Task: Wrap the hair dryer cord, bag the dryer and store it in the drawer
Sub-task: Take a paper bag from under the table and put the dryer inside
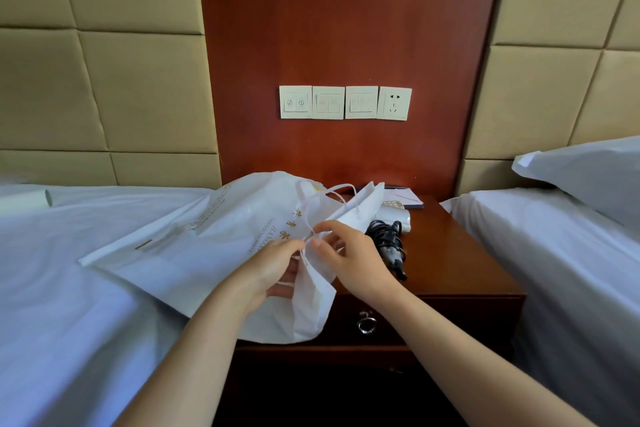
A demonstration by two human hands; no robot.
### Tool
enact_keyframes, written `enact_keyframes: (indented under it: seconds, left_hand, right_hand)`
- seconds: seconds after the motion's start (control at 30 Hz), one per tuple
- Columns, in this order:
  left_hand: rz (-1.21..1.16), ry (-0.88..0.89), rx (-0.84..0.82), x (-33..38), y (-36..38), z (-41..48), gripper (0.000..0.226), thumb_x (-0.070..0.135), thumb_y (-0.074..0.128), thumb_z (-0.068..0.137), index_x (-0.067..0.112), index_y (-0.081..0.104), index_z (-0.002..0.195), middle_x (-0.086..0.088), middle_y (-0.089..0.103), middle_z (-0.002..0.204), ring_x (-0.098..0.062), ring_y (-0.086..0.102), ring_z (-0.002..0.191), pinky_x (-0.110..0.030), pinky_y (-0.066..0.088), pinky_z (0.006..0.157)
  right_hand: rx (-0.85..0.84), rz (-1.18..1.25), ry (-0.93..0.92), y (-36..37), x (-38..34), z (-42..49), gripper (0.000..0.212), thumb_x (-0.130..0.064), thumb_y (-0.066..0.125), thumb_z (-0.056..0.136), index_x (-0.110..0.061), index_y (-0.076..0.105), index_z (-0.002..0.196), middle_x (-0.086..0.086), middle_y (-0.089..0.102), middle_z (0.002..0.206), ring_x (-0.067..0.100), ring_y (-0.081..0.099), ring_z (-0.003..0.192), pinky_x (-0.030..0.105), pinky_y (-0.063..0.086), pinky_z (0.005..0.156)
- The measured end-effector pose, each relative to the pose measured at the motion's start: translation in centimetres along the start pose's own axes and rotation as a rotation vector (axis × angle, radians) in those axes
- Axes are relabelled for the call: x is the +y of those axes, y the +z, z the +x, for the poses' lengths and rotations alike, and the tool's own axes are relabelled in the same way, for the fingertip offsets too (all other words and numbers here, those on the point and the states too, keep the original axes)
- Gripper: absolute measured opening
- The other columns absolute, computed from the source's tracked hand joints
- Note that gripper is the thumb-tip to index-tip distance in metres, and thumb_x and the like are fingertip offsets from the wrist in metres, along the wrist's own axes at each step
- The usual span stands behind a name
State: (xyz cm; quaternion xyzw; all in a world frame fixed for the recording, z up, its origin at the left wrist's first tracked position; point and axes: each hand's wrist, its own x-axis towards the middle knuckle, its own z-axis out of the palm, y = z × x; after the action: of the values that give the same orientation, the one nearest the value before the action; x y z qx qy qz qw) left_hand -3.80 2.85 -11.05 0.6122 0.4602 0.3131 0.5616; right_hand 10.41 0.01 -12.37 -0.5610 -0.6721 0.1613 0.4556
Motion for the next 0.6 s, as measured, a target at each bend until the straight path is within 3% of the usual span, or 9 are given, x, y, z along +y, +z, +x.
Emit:
enact_keyframes:
  seconds: [0.13, 0.3, 0.4, 0.5, 0.6]
  left_hand:
    - [0.028, -0.030, 0.000, -0.1, 0.1, 0.0, 0.027, 0.015, 0.035, 0.094, 0.010, 0.061, 0.090, -0.006, 0.064, 0.073, -0.019, 0.061, 0.067, -0.029, 0.051, 0.059]
    - [0.254, -0.008, 0.011, -0.3, 1.0, 0.0, 0.027, 0.018, 0.039, 0.097, 0.007, 0.063, 0.099, -0.006, 0.063, 0.082, -0.019, 0.062, 0.076, -0.028, 0.054, 0.063]
    - [0.304, 0.026, 0.069, 0.0, 1.3, 0.0, 0.023, 0.017, 0.044, 0.097, 0.007, 0.062, 0.089, -0.011, 0.062, 0.082, -0.021, 0.060, 0.074, -0.027, 0.052, 0.061]
    - [0.344, 0.144, 0.209, 0.5, 0.4, 0.2, 0.031, 0.027, 0.053, 0.090, 0.010, 0.049, 0.064, -0.009, 0.051, 0.063, -0.025, 0.054, 0.060, -0.029, 0.049, 0.059]
    - [0.528, 0.234, 0.393, 1.3, -0.5, -0.3, 0.039, 0.032, 0.052, 0.087, 0.010, 0.040, 0.058, -0.012, 0.047, 0.060, -0.037, 0.056, 0.070, -0.035, 0.044, 0.064]
  right_hand:
    - [-0.040, 0.026, -0.003, -0.3, 0.6, -0.5, 0.018, -0.033, 0.056, 0.091, -0.016, 0.058, 0.096, -0.004, 0.056, 0.076, 0.006, 0.047, 0.067, 0.015, 0.038, 0.064]
    - [-0.079, 0.076, -0.040, -0.7, 0.3, -1.2, 0.025, -0.030, 0.062, 0.087, -0.006, 0.058, 0.085, -0.005, 0.056, 0.074, 0.003, 0.049, 0.066, 0.016, 0.040, 0.063]
    - [-0.021, 0.074, -0.033, -1.2, 0.3, -1.4, 0.028, -0.026, 0.061, 0.087, -0.004, 0.052, 0.072, -0.003, 0.048, 0.062, 0.003, 0.039, 0.056, 0.017, 0.033, 0.054]
    - [0.097, 0.030, 0.064, -2.7, 1.2, -1.8, 0.025, -0.019, 0.059, 0.088, -0.003, 0.056, 0.069, 0.000, 0.050, 0.057, 0.005, 0.037, 0.047, 0.018, 0.028, 0.049]
    - [0.082, 0.022, 0.181, -4.5, 2.9, -2.8, 0.024, -0.024, 0.063, 0.085, -0.006, 0.064, 0.070, 0.002, 0.058, 0.056, 0.004, 0.044, 0.045, 0.017, 0.033, 0.048]
